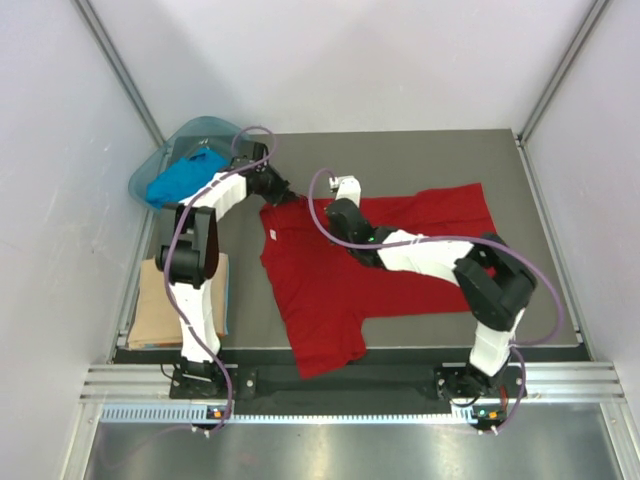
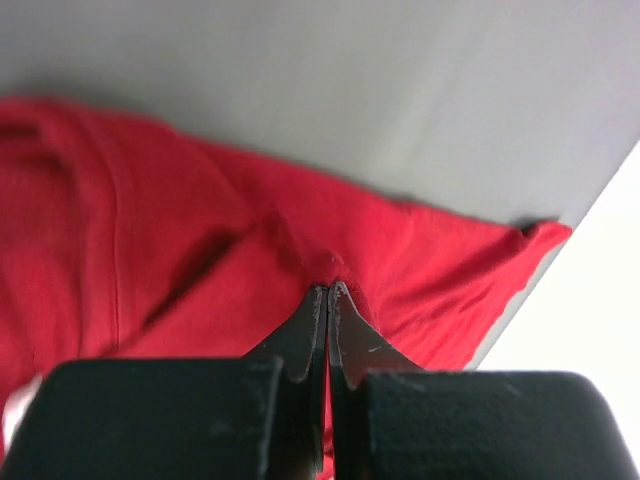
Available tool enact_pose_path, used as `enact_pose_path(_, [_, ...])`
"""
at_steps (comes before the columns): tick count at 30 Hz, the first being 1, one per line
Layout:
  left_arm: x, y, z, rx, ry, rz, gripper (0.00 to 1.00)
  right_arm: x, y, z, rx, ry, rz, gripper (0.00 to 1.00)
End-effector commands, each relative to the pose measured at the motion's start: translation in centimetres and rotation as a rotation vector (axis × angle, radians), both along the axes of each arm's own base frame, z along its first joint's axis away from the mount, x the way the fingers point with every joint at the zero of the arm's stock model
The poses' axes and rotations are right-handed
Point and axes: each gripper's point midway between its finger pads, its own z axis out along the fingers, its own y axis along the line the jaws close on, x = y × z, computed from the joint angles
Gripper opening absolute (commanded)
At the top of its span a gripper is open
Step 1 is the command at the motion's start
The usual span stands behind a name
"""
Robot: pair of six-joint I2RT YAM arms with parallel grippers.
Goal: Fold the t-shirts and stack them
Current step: Fold the tshirt
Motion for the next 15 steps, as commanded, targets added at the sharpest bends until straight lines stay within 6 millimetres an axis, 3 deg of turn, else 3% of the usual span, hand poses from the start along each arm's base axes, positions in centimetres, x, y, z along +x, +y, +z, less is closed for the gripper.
enact_pose_path(1, [-1.7,0.2,5.7,0.05,-0.135,-0.028,0.0,-1.1,0.3,4.3,0.094,-0.088,0.061,0.0])
enact_pose_path(2, [-2.5,0.6,5.5,0.082,-0.114,-0.021,0.0,-1.4,0.0,5.3,0.104,-0.103,0.065,0.0])
enact_pose_path(5, [-4.7,1.1,5.6,0.187,-0.111,-0.036,0.0,-2.3,-0.7,5.4,0.1,-0.093,0.083,0.0])
enact_pose_path(15, [-12.2,2.4,3.2,0.315,-0.05,-0.071,0.0,-5.2,-2.1,3.2,0.122,-0.042,0.14,0.0])
